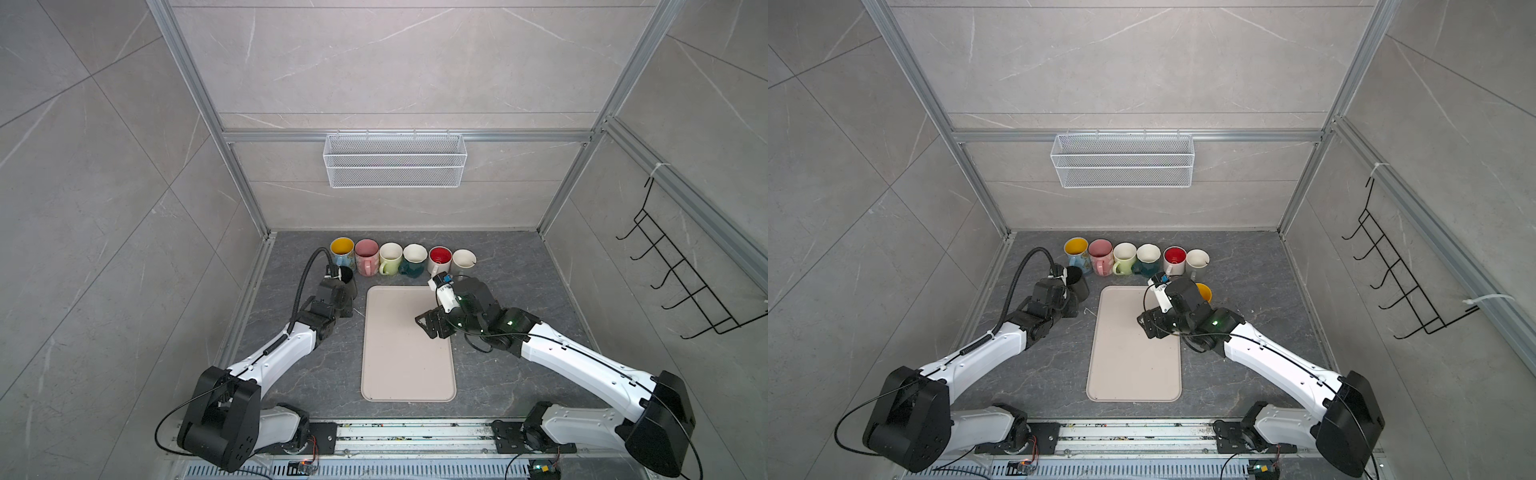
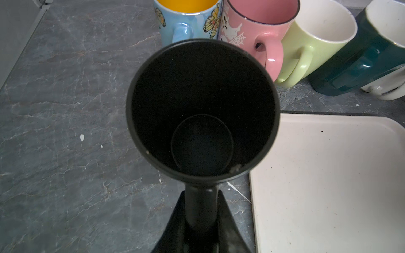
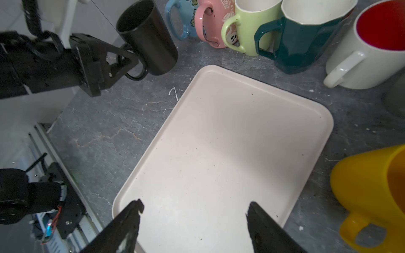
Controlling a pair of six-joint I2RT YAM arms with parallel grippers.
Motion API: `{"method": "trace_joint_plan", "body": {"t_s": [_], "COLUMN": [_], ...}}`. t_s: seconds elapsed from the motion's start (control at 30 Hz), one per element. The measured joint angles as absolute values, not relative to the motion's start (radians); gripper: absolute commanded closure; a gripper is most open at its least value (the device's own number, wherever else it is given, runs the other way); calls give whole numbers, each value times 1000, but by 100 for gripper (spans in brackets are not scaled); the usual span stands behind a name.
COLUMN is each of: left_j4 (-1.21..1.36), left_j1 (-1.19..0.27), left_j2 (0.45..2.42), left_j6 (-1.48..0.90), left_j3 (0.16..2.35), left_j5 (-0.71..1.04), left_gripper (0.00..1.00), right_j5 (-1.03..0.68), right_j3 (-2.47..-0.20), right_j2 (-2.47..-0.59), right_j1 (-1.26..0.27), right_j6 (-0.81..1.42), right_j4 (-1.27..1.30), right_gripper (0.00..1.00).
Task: Turn the mug right side up
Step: 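Open the right gripper and withdraw it while the left carries the black mug away, then lower the black mug upright beside the blue mug and open the left gripper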
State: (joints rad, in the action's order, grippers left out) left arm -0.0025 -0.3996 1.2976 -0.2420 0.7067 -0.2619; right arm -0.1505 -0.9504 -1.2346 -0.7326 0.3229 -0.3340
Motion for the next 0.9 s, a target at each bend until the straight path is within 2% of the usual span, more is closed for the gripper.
{"method": "trace_joint_plan", "body": {"t_s": [0.37,0.9], "left_j4": [176,356], "left_j1": [-406,-413], "left_j2": [1402,1563], "left_j6": [-161,-138], "left_j3": [652,643], "left_j5": [-290,-333], "left_gripper": [100,100], "right_j5": [-282,-312], "right_j3": [-935,-914], "right_j2": [-1234,-1232], "right_j1": [-659,-632], "right_j6": [386,404], "right_j4": [-276,-260], "right_gripper": [20,16]}}
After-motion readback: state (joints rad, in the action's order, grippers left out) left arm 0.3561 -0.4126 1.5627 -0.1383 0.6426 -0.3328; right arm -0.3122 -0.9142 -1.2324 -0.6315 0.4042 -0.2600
